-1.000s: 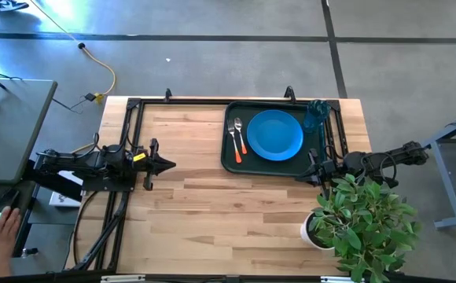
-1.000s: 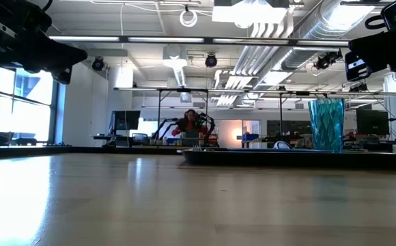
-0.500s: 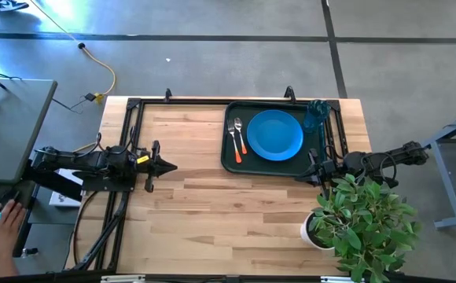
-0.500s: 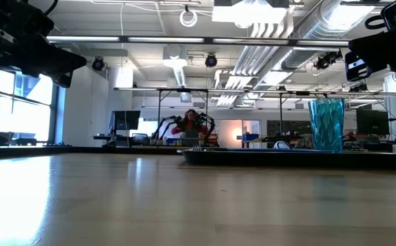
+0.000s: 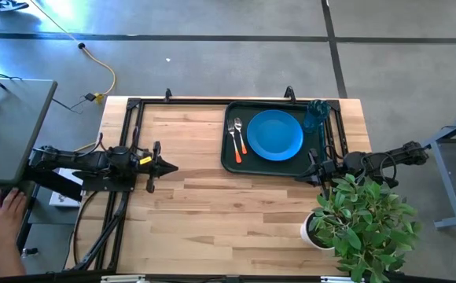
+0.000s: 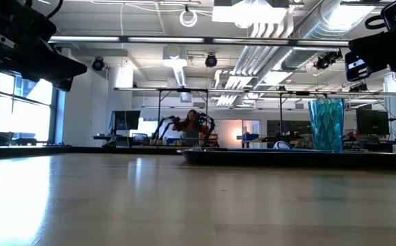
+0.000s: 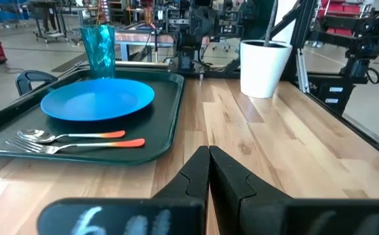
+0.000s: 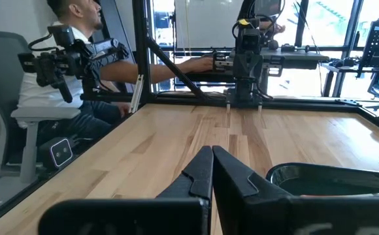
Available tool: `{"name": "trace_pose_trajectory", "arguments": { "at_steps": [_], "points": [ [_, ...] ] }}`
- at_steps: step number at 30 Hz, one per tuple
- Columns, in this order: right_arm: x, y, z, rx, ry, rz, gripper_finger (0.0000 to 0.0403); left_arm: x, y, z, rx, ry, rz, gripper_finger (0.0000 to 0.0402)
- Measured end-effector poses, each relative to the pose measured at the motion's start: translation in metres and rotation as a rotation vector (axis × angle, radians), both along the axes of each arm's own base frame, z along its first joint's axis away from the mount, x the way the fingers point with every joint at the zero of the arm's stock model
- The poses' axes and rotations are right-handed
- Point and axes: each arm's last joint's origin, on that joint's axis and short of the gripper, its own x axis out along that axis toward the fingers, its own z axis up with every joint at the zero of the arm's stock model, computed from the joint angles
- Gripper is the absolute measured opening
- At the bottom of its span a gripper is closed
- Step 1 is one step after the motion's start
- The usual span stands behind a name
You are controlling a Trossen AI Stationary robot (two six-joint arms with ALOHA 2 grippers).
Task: Pick and place plate/cup/fork/spoon on tray
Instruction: Return to Home Position
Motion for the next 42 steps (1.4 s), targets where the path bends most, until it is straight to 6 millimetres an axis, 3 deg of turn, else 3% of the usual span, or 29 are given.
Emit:
{"name": "trace_pose_trajectory", "arguments": {
  "at_steps": [42],
  "points": [
    [0.0000, 0.0000, 0.0000, 0.000, 0.000, 0.000, 0.0000, 0.0041, -0.0003, -0.0070, 0.006, 0.080, 0.000, 0.0000]
  ]
}}
